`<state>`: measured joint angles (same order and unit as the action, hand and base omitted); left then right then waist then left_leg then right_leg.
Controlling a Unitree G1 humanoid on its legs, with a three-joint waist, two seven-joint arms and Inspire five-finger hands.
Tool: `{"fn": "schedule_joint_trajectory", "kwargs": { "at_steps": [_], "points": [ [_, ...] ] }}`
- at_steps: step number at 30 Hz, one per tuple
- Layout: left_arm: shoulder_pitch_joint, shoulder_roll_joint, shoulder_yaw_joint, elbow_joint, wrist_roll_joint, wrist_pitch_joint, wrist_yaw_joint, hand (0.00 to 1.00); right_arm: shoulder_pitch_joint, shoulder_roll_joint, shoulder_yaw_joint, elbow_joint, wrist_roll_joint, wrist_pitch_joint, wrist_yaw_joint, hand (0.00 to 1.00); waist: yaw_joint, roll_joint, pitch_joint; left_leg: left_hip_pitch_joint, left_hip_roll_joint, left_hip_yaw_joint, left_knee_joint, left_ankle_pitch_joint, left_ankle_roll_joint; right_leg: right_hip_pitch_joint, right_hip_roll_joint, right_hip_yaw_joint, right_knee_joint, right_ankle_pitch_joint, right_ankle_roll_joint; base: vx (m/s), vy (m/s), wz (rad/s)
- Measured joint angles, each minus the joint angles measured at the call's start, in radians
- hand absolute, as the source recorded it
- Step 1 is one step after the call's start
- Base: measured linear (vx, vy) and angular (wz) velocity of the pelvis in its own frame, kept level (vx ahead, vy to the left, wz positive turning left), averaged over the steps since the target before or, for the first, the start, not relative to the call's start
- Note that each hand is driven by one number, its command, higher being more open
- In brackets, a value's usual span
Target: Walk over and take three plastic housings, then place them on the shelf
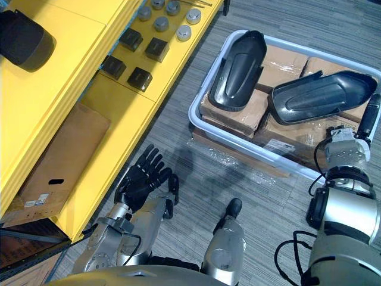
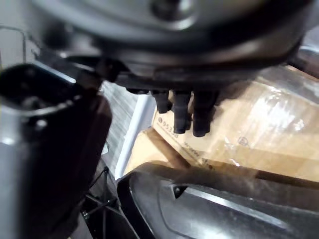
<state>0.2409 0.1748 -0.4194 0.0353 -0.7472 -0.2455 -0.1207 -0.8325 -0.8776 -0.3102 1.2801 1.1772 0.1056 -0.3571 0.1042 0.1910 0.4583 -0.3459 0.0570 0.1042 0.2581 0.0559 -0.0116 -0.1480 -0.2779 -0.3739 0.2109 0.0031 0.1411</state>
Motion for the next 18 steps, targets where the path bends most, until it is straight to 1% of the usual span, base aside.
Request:
{"fn": "schedule_joint_trajectory", "kwargs": {
  "at_steps": [2, 3, 5, 8, 9, 12, 13, 15, 18],
  "points": [
    [0.0, 0.0, -0.001, 0.004, -0.001, 0.0, -0.005, 1.0, 0.0, -0.024, -0.002, 0.019, 0.056, 0.036, 0.028, 1.0, 0.0, 0.0, 0.0, -0.001, 0.0, -0.002, 0.002, 0.0, 0.0, 0.0, 0.0, -0.002, 0.009, -0.001, -0.001, 0.0, -0.003, 0.02],
    [-0.001, 0.001, -0.001, 0.008, -0.003, 0.0, -0.011, 1.0, 0.0, -0.048, -0.004, 0.034, 0.101, 0.071, 0.058, 1.0, -0.001, 0.0, 0.0, -0.004, 0.0, -0.004, 0.003, 0.001, -0.001, -0.005, -0.001, -0.003, 0.017, -0.005, -0.004, 0.0, 0.0, 0.0],
    [0.0, 0.001, -0.001, 0.014, -0.006, 0.0, -0.014, 1.0, 0.007, -0.066, -0.005, 0.051, 0.15, 0.096, 0.106, 1.0, -0.003, 0.0, 0.0, -0.007, 0.003, -0.007, 0.003, 0.003, -0.004, -0.007, 0.0, -0.008, 0.02, -0.008, -0.004, -0.01, -0.006, 0.02],
    [0.002, 0.001, -0.005, 0.015, -0.006, 0.0, -0.019, 1.0, 0.039, -0.067, -0.003, 0.06, 0.165, 0.101, 0.183, 1.0, -0.008, 0.001, 0.0, -0.007, 0.005, -0.015, 0.006, 0.005, -0.007, -0.008, 0.001, -0.011, 0.034, -0.015, -0.007, -0.03, -0.015, 0.04],
    [0.003, 0.001, -0.005, 0.015, -0.006, 0.0, -0.022, 1.0, 0.04, -0.066, -0.002, 0.06, 0.163, 0.101, 0.192, 1.0, -0.01, 0.001, -0.001, -0.007, 0.006, -0.015, 0.006, 0.006, -0.008, -0.008, 0.002, -0.011, 0.034, -0.016, -0.008, -0.03, -0.016, 0.03],
    [0.004, 0.002, -0.004, 0.014, -0.006, 0.001, -0.035, 1.0, 0.042, -0.055, 0.009, 0.052, 0.098, 0.1, 0.245, 1.0, -0.019, 0.001, -0.001, 0.0, 0.006, -0.016, 0.0, 0.008, -0.012, -0.007, 0.002, -0.01, 0.032, -0.016, -0.008, -0.03, -0.011, -0.01],
    [0.004, 0.002, -0.003, 0.013, -0.006, 0.001, -0.04, 1.0, 0.046, -0.049, 0.018, 0.034, 0.046, 0.095, 0.254, 1.0, -0.023, 0.001, -0.001, 0.002, 0.006, -0.015, -0.003, 0.009, -0.013, -0.005, 0.002, -0.009, 0.031, -0.016, -0.008, -0.02, -0.012, -0.03],
    [0.004, 0.002, 0.001, 0.01, -0.006, 0.001, -0.045, 1.0, 0.081, -0.043, 0.049, -0.035, -0.01, 0.088, 0.262, 1.0, -0.025, 0.001, 0.0, 0.006, 0.008, -0.015, -0.007, 0.011, -0.015, -0.003, 0.005, -0.008, 0.027, -0.015, -0.008, 0.0, 0.0, 0.0],
    [0.009, 0.005, 0.017, -0.018, -0.002, 0.001, -0.045, 1.0, 0.192, 0.003, 0.048, -0.223, -0.086, 0.066, 0.262, 1.0, -0.03, -0.007, 0.004, 0.023, 0.017, -0.014, -0.026, 0.021, -0.015, 0.018, 0.023, -0.007, -0.005, -0.007, -0.008, 0.01, -0.01, -0.01]
  ]
}}
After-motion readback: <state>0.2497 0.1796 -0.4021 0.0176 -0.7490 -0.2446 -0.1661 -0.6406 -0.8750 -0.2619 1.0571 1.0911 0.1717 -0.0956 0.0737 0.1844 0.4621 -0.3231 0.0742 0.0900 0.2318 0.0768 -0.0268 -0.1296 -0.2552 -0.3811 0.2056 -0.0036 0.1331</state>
